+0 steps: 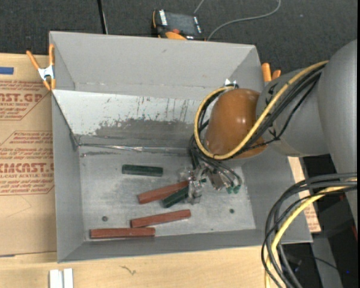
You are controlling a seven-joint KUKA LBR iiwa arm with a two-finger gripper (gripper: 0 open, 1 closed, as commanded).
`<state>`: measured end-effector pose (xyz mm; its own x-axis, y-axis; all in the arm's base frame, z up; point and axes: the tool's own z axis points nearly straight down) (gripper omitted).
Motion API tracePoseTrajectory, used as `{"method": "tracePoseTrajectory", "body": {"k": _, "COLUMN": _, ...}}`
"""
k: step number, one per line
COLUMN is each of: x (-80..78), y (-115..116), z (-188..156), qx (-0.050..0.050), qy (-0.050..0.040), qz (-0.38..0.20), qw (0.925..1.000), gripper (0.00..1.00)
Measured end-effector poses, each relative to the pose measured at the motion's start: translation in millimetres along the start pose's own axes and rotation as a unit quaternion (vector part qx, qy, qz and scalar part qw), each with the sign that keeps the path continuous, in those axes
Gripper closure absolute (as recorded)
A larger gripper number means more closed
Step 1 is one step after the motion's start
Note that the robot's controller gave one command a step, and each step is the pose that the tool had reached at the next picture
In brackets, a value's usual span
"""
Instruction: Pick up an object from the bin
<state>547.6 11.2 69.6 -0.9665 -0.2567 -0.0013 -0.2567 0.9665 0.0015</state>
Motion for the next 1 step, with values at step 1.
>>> {"method": "tracePoseTrajectory", "body": {"k": 1, "x": 5.7, "y": -14.1, "z": -173.1, "qx": 0.002, "qy": -0.0029, "qz": -0.235, "qw": 0.9721, "gripper": 1.0}}
